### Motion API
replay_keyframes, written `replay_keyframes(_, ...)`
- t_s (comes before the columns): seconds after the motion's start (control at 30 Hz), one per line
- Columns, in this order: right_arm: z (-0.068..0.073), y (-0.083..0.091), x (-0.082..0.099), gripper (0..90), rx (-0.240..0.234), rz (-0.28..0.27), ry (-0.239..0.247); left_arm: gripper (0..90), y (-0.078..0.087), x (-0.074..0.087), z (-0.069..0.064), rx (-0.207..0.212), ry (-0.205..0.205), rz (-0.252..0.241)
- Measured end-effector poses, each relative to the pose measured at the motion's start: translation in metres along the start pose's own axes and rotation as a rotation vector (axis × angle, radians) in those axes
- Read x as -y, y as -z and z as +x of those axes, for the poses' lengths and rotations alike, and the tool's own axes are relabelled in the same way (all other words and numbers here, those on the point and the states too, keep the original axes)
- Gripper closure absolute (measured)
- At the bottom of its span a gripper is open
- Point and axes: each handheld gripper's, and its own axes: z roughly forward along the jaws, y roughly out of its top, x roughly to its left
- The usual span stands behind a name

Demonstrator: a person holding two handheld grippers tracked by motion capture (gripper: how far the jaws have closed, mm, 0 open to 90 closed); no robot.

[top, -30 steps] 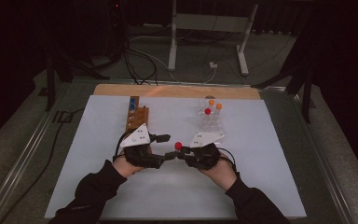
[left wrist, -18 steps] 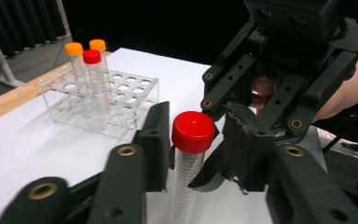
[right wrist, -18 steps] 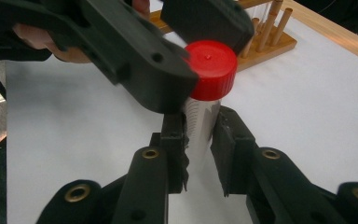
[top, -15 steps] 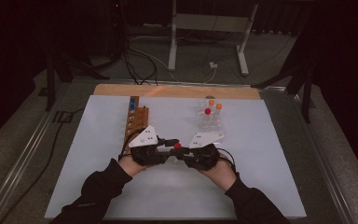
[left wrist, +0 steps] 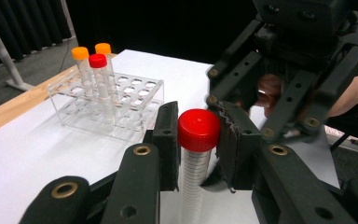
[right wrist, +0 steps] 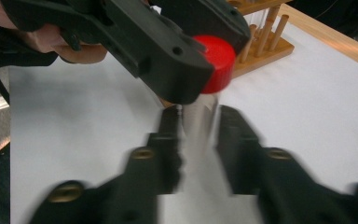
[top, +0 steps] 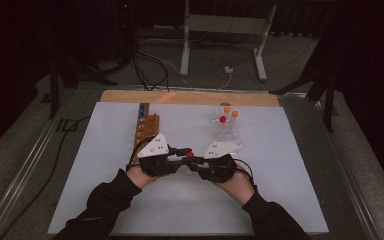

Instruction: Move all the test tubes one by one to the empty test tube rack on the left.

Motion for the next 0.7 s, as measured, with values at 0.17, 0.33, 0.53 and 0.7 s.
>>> replay_keyframes(0.17, -0.003, 0.004, 0.001, 43.1, 0.024, -0.025, -0.018, 71.6, 0.01, -0.005, 0.01, -0.026, 0.02, -0.02)
replay_keyframes(0.33, -0.005, 0.008, 0.0, 23.3, 0.025, -0.056, -0.045, 71.6, 0.022, -0.014, 0.021, -0.061, 0.03, -0.034)
replay_keyframes(0.53, -0.006, 0.009, -0.001, 14.7, 0.03, -0.069, -0.056, 71.6, 0.036, -0.024, 0.036, -0.117, 0.026, -0.044)
replay_keyframes(0.7, -0.006, 0.011, -0.002, 1.7, 0.031, -0.093, -0.067, 71.6, 0.05, -0.03, 0.049, -0.171, 0.032, -0.053)
